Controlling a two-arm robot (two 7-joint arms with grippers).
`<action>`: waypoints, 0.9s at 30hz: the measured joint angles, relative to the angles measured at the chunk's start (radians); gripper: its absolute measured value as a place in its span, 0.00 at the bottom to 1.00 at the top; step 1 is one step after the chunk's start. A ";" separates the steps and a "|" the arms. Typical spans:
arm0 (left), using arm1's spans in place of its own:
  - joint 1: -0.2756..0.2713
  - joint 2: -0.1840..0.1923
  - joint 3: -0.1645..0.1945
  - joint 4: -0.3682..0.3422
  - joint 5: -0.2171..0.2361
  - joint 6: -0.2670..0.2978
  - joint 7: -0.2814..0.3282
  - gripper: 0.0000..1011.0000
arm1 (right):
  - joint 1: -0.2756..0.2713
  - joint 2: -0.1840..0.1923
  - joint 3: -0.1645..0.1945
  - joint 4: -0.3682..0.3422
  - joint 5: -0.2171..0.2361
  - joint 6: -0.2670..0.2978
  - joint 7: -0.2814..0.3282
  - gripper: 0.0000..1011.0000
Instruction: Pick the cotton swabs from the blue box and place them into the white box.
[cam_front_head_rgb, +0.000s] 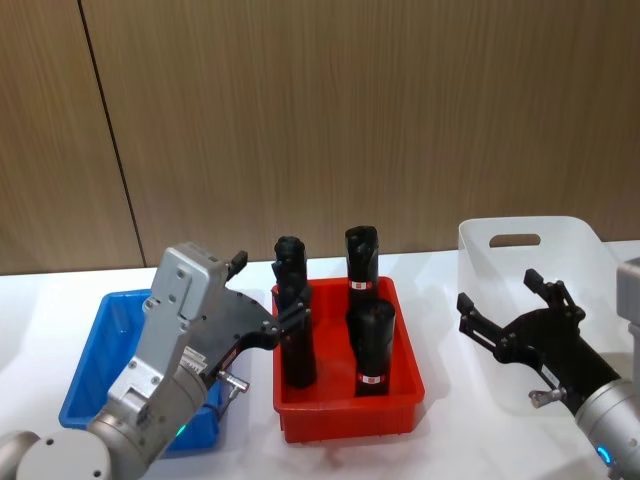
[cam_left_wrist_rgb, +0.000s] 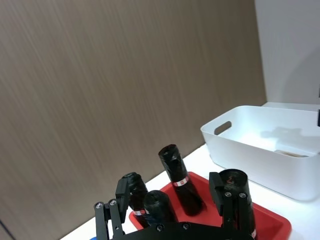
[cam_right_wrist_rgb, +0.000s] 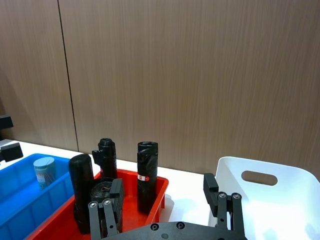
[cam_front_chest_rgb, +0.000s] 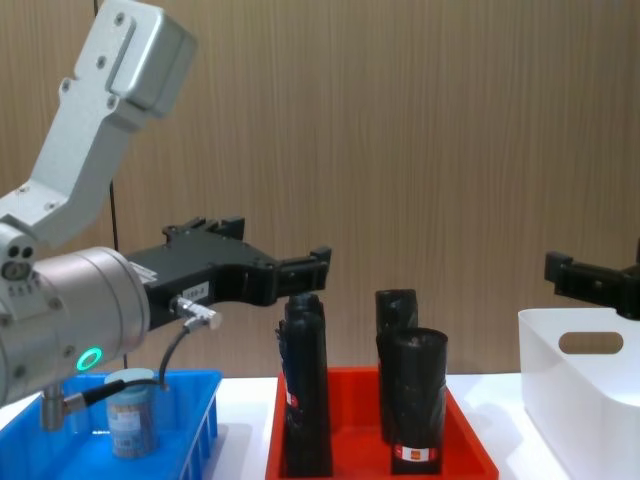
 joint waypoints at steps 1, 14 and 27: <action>0.002 -0.003 0.004 -0.004 0.008 0.001 0.021 0.99 | 0.000 0.000 0.000 0.000 0.000 0.000 0.000 0.99; 0.015 -0.018 0.022 -0.028 0.047 0.005 0.125 0.99 | 0.000 0.000 0.000 -0.001 0.000 0.000 0.000 0.99; 0.015 -0.018 0.023 -0.028 0.048 0.005 0.128 0.99 | 0.000 0.000 0.000 -0.001 0.000 0.000 0.001 0.99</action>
